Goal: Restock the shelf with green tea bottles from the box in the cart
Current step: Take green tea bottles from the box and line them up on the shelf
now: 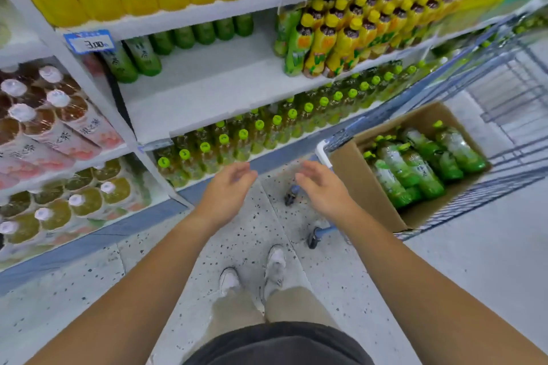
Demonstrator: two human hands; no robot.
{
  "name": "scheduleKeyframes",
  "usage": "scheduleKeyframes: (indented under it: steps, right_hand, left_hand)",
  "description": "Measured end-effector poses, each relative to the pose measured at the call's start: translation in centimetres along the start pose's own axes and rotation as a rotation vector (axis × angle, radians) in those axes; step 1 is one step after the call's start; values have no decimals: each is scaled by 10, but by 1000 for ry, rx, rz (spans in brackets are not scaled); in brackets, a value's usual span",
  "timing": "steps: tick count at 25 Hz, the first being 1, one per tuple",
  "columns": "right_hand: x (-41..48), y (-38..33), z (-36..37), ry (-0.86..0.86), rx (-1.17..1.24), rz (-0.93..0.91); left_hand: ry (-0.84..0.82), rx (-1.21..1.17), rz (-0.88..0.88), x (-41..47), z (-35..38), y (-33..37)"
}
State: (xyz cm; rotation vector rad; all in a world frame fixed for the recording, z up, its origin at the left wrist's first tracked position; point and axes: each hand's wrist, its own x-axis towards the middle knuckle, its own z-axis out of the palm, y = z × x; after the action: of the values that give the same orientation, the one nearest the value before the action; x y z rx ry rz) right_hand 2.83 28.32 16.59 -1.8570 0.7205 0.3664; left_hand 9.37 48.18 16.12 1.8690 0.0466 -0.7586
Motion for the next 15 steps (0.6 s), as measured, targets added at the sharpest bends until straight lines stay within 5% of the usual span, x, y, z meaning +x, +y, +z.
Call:
scheduleKeyframes:
  steps: [7,15]
  right_hand:
    - [-58,56,-74,235,79,37]
    - [-42,133,-199,298,120,132]
  left_hand:
    - [-169,111,68,-8,75,8]
    - [-302,95,61,23,234,58]
